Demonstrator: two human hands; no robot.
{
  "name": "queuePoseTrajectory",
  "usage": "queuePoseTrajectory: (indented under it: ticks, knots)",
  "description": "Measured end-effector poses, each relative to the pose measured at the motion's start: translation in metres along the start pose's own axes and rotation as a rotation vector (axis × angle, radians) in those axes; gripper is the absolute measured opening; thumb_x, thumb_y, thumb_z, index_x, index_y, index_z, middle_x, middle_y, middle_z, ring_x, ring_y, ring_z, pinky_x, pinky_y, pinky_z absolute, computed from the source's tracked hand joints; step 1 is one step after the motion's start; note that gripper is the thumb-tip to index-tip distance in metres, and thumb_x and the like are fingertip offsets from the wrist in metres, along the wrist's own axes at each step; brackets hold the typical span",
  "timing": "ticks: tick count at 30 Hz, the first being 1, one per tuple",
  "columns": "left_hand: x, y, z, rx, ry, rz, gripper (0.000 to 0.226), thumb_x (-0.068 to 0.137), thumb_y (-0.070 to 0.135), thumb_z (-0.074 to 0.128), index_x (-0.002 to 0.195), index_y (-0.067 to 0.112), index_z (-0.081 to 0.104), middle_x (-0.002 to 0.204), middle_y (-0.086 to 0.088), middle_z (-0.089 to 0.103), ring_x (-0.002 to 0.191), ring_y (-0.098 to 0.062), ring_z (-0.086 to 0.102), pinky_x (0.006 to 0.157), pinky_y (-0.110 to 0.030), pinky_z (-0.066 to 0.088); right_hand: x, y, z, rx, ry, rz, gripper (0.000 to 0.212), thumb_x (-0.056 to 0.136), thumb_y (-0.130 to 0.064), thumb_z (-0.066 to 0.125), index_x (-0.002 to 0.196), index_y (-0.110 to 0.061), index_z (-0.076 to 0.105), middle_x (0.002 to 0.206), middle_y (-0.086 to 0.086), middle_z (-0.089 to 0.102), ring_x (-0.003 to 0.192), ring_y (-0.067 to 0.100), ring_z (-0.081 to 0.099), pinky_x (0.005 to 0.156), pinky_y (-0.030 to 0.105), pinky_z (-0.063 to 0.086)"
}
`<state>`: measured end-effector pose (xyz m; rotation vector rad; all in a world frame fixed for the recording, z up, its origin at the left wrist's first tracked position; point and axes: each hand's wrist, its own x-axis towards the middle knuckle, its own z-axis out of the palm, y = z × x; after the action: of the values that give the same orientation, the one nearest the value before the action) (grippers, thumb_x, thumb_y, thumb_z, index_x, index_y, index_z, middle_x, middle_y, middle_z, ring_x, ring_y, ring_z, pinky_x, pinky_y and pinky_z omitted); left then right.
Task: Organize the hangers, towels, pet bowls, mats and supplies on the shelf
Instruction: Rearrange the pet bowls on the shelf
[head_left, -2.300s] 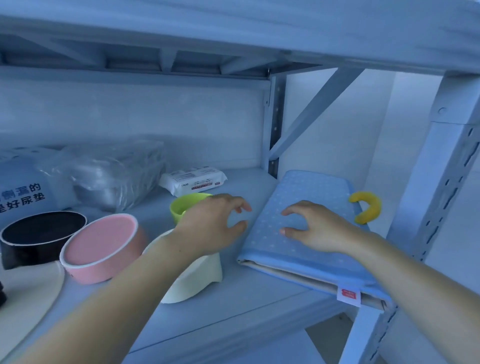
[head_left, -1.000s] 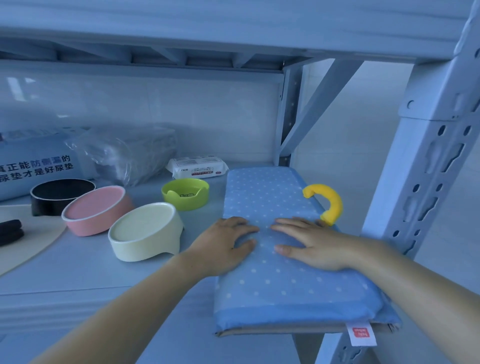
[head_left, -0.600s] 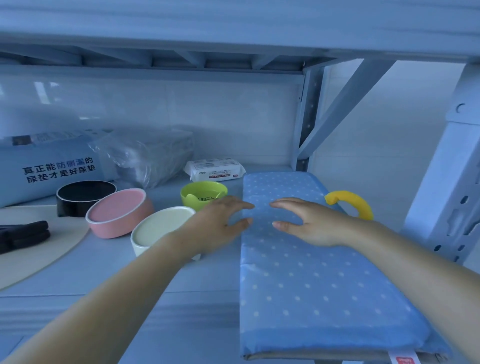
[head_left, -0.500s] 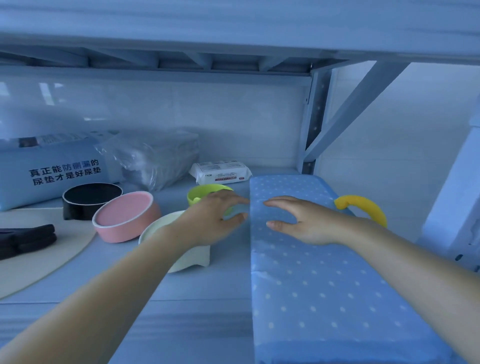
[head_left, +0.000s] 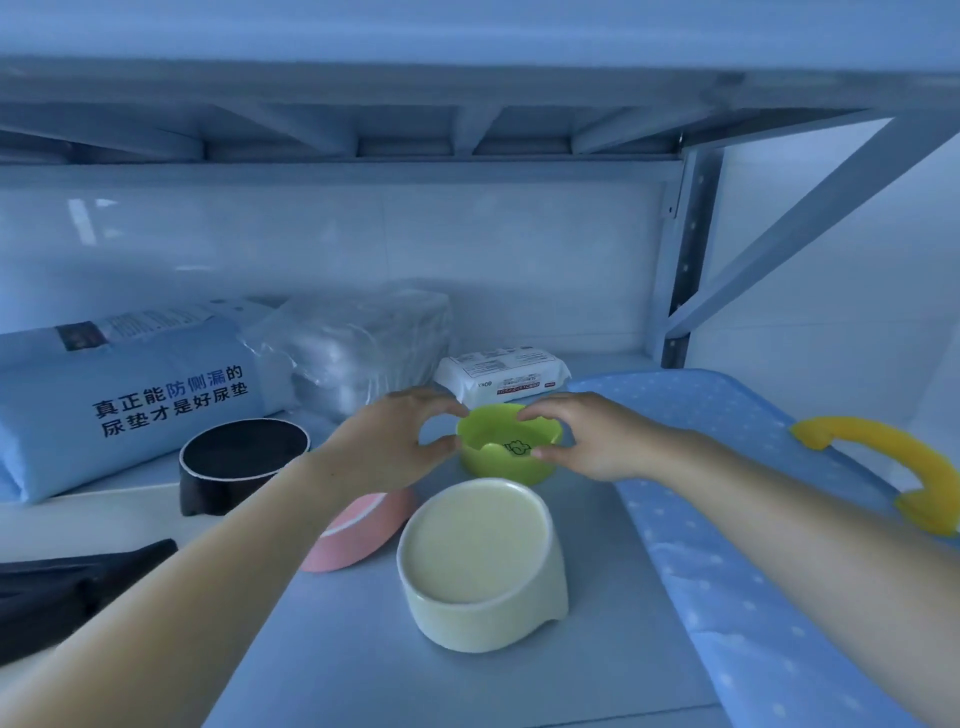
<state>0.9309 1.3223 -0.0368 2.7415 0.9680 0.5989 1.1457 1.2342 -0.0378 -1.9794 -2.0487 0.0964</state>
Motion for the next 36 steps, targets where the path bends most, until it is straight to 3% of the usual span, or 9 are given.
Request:
queuePoseTrajectory:
  ticks: [3,6,12,17,23,29,32,34,36]
  knots:
    - [0.000,-0.017,-0.004,0.001,-0.019,0.021,0.032,0.090,0.032,0.055,0.121,0.036,0.055,0.130,0.016,0.050,0.120,-0.006,0.044,0.094,-0.018,0.032,0.011,-0.010,0.005,0.024,0.068,-0.002,0.034,0.088,-0.029,0.061,0.122,-0.024,0.059,0.124,-0.009,0.060,0.103,0.003,0.048,0.081,0.015,0.032]
    - [-0.006,-0.029,-0.001,-0.051,-0.032,0.021,0.031,0.089,0.035,0.055,0.120,0.038,0.057,0.126,0.016,0.053,0.112,-0.006,0.050,0.093,-0.020,0.038,0.014,-0.021,0.011,0.062,0.080,-0.040,0.028,0.087,-0.032,0.063,0.115,-0.028,0.063,0.117,-0.014,0.063,0.095,-0.003,0.050,0.082,0.015,0.037]
    - [-0.023,-0.045,0.008,-0.086,0.006,0.022,0.030,0.089,0.036,0.054,0.119,0.040,0.055,0.125,0.016,0.053,0.104,-0.005,0.054,0.091,-0.023,0.039,0.004,-0.038,0.024,0.153,0.026,-0.034,0.022,0.086,-0.039,0.062,0.107,-0.037,0.065,0.116,-0.020,0.062,0.111,0.000,0.053,0.099,0.028,0.043]
    - [-0.034,-0.047,0.017,0.005,-0.013,0.061,0.033,0.090,0.037,0.053,0.123,0.038,0.052,0.129,0.016,0.046,0.122,-0.007,0.041,0.095,-0.021,0.033,-0.011,-0.046,0.030,0.186,0.004,-0.105,0.023,0.088,-0.035,0.060,0.109,-0.028,0.067,0.122,-0.020,0.057,0.114,-0.014,0.044,0.096,0.002,0.029]
    - [-0.038,-0.044,0.022,0.069,0.016,0.091,0.032,0.089,0.038,0.053,0.121,0.042,0.054,0.134,0.017,0.044,0.127,-0.003,0.036,0.100,-0.018,0.026,-0.037,-0.044,0.025,0.286,-0.105,-0.140,0.035,0.081,-0.044,0.061,0.114,-0.032,0.064,0.128,-0.030,0.050,0.119,-0.017,0.041,0.100,0.005,0.029]
    - [-0.039,-0.038,0.020,0.078,0.042,0.110,0.030,0.090,0.037,0.052,0.120,0.042,0.055,0.131,0.018,0.046,0.121,-0.003,0.042,0.091,-0.013,0.026,-0.049,-0.029,0.032,0.254,-0.084,-0.164,0.032,0.090,-0.035,0.057,0.121,-0.032,0.061,0.136,-0.030,0.043,0.124,-0.019,0.035,0.104,0.006,0.027]
    - [-0.041,-0.031,0.022,0.083,0.080,0.169,0.031,0.091,0.033,0.053,0.120,0.039,0.056,0.124,0.017,0.053,0.114,-0.003,0.046,0.083,-0.009,0.025,-0.051,-0.018,0.028,0.206,-0.038,-0.147,0.030,0.089,-0.036,0.058,0.118,-0.034,0.062,0.134,-0.028,0.047,0.121,-0.018,0.039,0.095,0.003,0.031]
    - [-0.041,-0.028,0.025,0.071,0.083,0.204,0.031,0.090,0.034,0.051,0.119,0.038,0.057,0.120,0.016,0.056,0.111,-0.005,0.049,0.089,-0.014,0.032,-0.051,-0.014,0.025,0.178,-0.017,-0.126,0.029,0.088,-0.037,0.058,0.117,-0.034,0.063,0.134,-0.026,0.048,0.117,-0.020,0.041,0.081,-0.001,0.030]
    - [-0.040,-0.028,0.029,0.035,0.086,0.246,0.034,0.086,0.040,0.044,0.117,0.037,0.059,0.116,0.016,0.058,0.106,-0.004,0.050,0.091,-0.020,0.039,-0.052,-0.011,0.024,0.145,-0.012,-0.113,0.035,0.087,-0.045,0.053,0.119,-0.034,0.062,0.136,-0.023,0.047,0.118,-0.022,0.038,0.084,-0.002,0.030]
